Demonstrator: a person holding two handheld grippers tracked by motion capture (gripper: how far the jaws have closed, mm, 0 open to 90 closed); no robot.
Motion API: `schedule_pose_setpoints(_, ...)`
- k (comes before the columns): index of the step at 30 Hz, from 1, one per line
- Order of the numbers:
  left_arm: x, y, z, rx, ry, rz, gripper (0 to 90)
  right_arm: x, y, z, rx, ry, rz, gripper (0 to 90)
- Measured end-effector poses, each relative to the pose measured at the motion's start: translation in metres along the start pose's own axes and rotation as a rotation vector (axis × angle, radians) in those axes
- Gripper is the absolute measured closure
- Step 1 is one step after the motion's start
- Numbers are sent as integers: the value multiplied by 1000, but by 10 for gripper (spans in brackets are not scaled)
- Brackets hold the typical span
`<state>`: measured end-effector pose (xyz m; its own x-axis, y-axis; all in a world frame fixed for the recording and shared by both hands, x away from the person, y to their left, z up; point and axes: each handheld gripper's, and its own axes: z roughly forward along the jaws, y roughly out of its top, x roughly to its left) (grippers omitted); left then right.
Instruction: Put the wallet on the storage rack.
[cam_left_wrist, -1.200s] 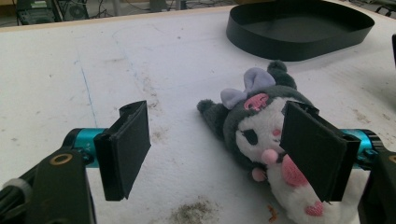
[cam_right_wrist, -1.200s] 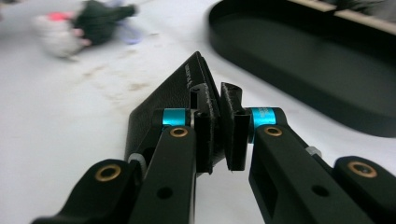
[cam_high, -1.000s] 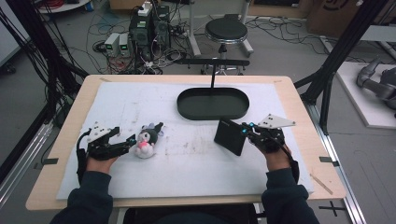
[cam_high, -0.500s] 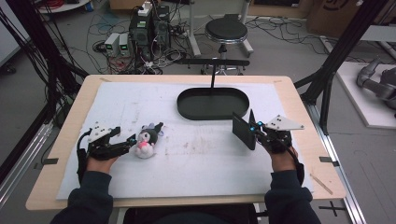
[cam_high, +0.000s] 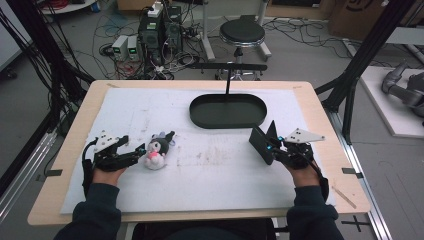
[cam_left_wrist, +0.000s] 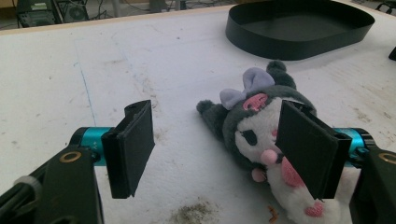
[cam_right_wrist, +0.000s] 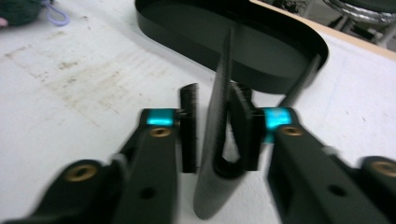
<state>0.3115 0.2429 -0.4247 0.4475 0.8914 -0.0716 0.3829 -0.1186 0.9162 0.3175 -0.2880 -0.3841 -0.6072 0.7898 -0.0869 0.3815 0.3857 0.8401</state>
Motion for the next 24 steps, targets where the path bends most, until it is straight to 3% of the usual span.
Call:
schedule_pose_setpoints(1,0,0,0,1,1,-2,274,2,0,0,-25,-4,-8,552)
schedule_pose_setpoints(2,0,0,0,1,0,-2,274,2,0,0,-25,-4,-8,552)
schedule_pose_setpoints(3,1,0,0,2,1,-2,274,2,0,0,-41,-23,-9,477)
schedule_pose_setpoints(6,1,0,-1,1,2,-1,274,2,0,-1,-67,-39,-10,438)
schedule_pose_setpoints(7,0,0,0,-1,1,-4,274,3,1,-4,-102,-81,-26,385)
schedule_pose_setpoints(8,1,0,0,0,3,-1,274,3,1,-4,-102,-81,-26,385)
schedule_pose_setpoints(9,1,0,0,0,1,-2,274,3,1,-5,-109,-117,-28,354)
schedule_pose_setpoints(10,0,0,0,0,1,-1,274,1,0,-4,-99,-160,-6,298)
schedule_pose_setpoints(11,0,0,0,0,1,-1,274,1,0,-4,-99,-160,-6,298)
schedule_pose_setpoints(12,0,0,0,1,2,-1,274,-1,-4,1,-52,-161,39,279)
schedule_pose_setpoints(15,0,0,0,0,3,-1,274,-1,-8,10,-3,-157,49,268)
schedule_pose_setpoints(16,0,0,0,0,2,0,274,0,-10,20,37,-156,49,273)
schedule_pose_setpoints(19,0,0,0,2,3,0,274,1,-11,25,55,-167,51,296)
schedule_pose_setpoints(20,0,0,0,1,2,-1,274,0,-12,29,82,-167,59,388)
schedule_pose_setpoints(24,1,0,0,4,2,0,274,-4,-13,25,88,-142,78,682)
